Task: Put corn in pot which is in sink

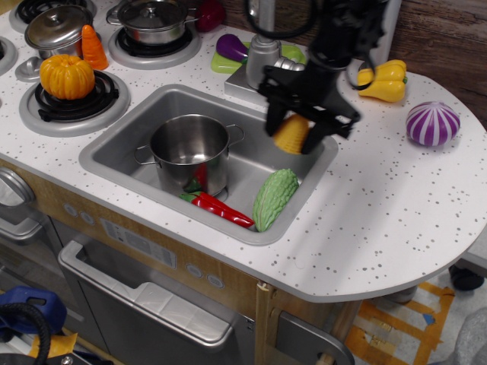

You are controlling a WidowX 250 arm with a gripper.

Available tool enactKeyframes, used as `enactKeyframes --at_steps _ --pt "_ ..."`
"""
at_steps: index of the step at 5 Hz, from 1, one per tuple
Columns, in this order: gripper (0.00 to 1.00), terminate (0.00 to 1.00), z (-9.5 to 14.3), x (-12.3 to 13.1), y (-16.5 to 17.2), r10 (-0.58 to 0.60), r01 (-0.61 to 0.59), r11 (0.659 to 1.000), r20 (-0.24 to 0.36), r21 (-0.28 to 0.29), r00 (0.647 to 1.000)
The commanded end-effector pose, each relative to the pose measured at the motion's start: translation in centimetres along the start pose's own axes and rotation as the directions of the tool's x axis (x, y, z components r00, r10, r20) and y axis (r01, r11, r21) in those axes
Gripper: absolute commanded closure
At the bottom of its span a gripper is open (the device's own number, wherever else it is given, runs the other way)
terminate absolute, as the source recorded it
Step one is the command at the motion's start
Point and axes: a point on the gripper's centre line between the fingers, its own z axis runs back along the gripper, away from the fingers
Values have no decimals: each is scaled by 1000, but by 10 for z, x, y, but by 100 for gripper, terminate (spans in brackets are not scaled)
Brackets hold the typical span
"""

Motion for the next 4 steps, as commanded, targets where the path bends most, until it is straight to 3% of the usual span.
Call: enactKeyframes --at_steps 1,3,4 --pt "100 0 12 3 51 -15 9 999 116 52 993" --pt "100 0 -5 -12 109 -101 85 991 160 107 982" --pt "0 0 -10 -15 114 -86 75 995 184 68 979"
